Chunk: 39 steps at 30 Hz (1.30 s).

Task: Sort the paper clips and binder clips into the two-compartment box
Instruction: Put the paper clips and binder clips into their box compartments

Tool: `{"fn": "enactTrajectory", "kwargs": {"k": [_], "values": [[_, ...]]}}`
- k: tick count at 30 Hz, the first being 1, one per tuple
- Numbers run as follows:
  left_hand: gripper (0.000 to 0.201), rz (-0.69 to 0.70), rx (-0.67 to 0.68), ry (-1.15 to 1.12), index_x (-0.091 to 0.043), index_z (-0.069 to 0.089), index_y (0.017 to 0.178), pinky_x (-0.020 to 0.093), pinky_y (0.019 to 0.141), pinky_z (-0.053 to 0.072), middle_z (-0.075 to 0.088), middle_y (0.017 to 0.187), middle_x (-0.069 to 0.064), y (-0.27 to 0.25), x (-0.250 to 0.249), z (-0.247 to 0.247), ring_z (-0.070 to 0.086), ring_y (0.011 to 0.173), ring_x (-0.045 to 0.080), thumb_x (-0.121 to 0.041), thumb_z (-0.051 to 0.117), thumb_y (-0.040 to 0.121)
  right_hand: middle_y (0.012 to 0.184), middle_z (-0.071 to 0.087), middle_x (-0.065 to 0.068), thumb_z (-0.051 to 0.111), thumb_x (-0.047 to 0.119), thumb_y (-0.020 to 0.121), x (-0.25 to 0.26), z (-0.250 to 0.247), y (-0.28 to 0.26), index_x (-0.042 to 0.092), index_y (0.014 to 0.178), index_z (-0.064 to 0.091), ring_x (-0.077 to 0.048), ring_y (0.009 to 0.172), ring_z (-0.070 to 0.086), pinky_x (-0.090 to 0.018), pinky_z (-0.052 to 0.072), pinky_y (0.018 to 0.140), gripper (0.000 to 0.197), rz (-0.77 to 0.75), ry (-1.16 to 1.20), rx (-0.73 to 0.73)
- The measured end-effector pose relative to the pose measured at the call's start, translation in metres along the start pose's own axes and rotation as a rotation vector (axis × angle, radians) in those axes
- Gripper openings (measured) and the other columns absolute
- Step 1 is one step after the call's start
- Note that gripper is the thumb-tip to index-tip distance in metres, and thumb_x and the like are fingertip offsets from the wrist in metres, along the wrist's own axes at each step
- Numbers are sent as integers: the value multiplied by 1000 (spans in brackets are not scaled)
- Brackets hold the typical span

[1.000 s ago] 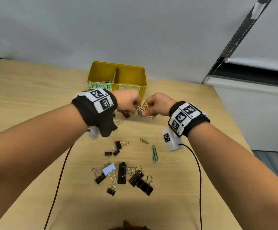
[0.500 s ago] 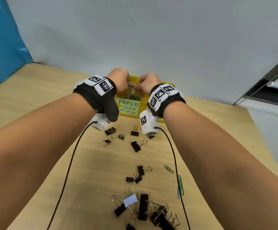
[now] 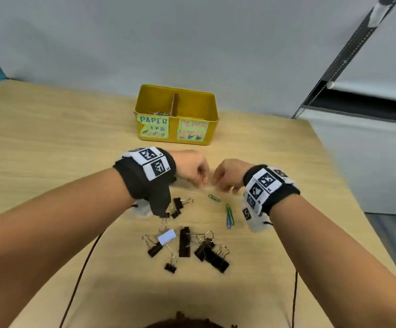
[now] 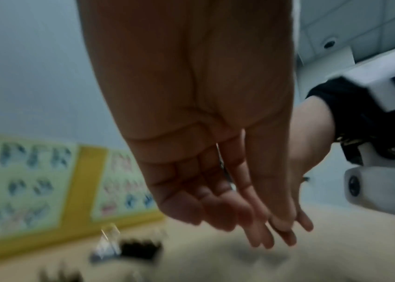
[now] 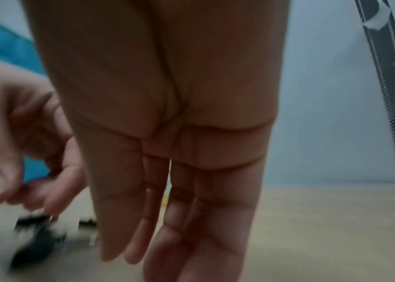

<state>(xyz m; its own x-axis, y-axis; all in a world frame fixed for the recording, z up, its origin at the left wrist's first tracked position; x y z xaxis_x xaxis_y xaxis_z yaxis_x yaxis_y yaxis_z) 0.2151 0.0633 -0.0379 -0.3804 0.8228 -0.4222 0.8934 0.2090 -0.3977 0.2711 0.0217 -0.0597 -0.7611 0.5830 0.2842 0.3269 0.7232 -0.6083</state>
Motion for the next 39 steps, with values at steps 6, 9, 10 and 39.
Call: {"fn": "enactTrajectory", "kwargs": {"k": [6,9,10,39], "values": [[36,-36,19,208,-8,56,116,34,86,45,58,119,13,21,-33,52,55,107,29,-22,64,84,83,57,-7,78,45,68,-60,39,-47,7,92,62,-21,76,56,-27,46,59,48,204,-154,-183],[31,-32,45,298,-2,56,112,36,87,45,60,118,17,23,-44,59,56,109,32,-19,60,87,92,60,-9,78,37,71,-60,47,-51,3,95,60,-22,85,59,-26,48,72,45,193,-114,-249],[31,-34,52,324,0,57,113,37,88,45,61,119,18,23,-46,61,56,110,33,-18,58,88,99,65,-10,79,32,71,-59,49,-51,1,100,62,-24,91,63,-27,52,77,45,189,-74,-262],[23,-256,-616,-12,5,65,102,36,82,47,66,104,23,-72,49,-117,61,94,34,-8,48,91,63,58,6,56,15,91,42,-129,-37,20,65,56,-3,55,48,-13,42,54,27,-288,432,-574]]}}
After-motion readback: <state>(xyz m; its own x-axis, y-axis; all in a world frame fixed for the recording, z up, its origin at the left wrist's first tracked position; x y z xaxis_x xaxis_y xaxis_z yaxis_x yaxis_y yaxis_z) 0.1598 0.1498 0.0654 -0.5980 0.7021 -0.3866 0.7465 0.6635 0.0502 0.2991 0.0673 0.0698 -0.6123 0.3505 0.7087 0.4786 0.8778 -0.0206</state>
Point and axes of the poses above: each hand's wrist, its own y-axis towards the middle knuckle, its own z-axis out of the palm, x = y × z, the point moved 10 cm from there along y, towards the middle knuckle
